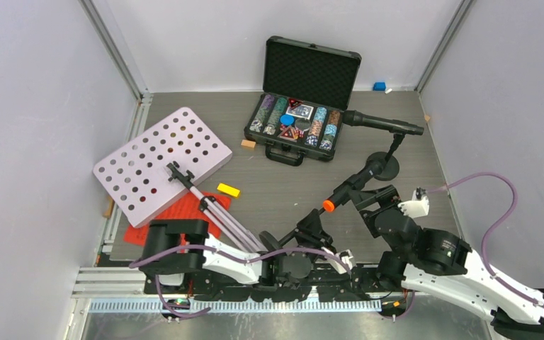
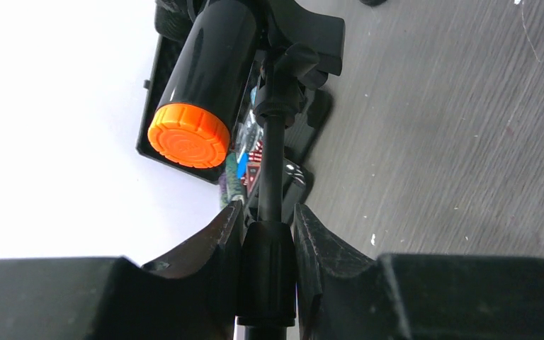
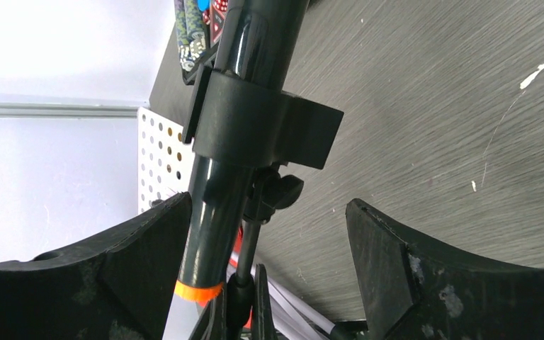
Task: Pack up the instrument practice props
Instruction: Pick up the microphone stand with the microphone from the center of the board.
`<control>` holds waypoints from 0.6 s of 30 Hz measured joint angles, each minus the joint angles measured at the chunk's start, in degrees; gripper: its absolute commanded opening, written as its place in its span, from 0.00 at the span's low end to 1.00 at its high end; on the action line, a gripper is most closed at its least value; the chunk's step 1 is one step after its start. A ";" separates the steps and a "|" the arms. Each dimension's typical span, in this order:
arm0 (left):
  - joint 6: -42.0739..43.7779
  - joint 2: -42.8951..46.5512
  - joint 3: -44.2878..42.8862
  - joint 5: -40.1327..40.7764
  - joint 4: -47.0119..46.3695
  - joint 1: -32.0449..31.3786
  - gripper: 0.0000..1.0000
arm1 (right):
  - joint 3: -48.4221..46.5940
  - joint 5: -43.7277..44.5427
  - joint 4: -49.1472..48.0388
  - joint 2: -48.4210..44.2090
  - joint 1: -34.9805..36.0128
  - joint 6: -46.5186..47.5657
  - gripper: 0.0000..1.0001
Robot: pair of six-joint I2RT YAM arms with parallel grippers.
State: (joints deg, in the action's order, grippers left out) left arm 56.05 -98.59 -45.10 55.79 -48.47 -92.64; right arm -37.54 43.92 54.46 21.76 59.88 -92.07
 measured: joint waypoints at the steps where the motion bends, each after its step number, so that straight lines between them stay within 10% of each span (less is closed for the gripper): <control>1: 1.57 -0.79 0.02 0.35 -2.19 -0.35 0.00 | 0.00 0.44 0.31 -0.59 0.00 -0.04 0.85; 18: 19.93 -9.53 0.04 3.87 -22.40 -5.55 0.00 | -2.01 3.52 3.98 -1.66 0.07 3.78 0.85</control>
State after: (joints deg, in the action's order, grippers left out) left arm 75.99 -108.12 -45.06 59.66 -70.87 -98.19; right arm -39.55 47.44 58.43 20.10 59.94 -88.29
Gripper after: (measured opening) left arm 0.304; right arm 0.854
